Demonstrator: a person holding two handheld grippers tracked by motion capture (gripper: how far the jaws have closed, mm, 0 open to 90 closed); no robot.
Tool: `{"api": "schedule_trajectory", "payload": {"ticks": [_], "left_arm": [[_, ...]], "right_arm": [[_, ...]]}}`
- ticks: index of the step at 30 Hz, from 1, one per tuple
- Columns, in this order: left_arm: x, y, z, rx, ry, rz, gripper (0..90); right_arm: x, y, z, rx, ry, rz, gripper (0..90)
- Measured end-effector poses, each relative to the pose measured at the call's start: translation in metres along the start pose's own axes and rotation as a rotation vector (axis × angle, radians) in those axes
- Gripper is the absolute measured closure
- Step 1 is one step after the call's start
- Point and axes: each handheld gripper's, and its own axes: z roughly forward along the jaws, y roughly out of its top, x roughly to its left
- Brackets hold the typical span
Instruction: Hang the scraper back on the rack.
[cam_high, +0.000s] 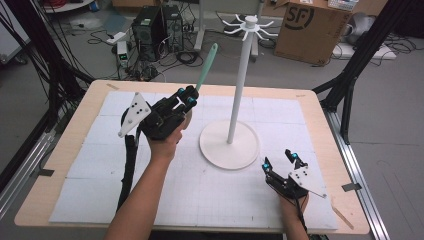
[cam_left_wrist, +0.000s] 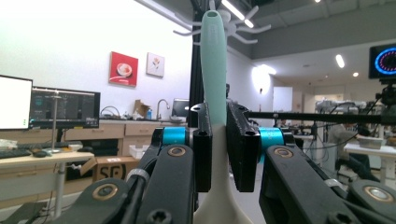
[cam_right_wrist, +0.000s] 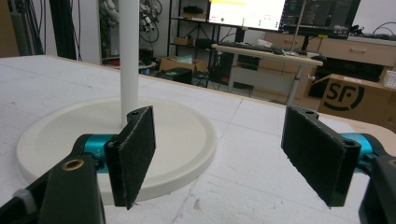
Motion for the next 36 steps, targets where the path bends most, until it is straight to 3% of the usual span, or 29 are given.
{"api": "schedule_trajectory", "payload": {"ticks": [9,15,21,36], "left_arm": [[-0.004,0.012,0.012,-0.004,-0.001,0.024,81.0],[0.0,0.017,0.016,-0.009,0.009,0.011,81.1],[-0.003,0.019,0.021,-0.005,-0.004,0.017,81.0],[-0.002,0.018,0.026,0.011,0.01,0.019,81.0]], "right_arm": [[0.0,0.0,0.0,-0.001,0.001,0.002,25.9],[0.0,0.0,0.0,-0.002,0.001,-0.002,25.9],[0.0,0.0,0.0,-0.003,0.001,-0.003,25.9],[0.0,0.0,0.0,-0.004,0.002,-0.004,25.9]]}}
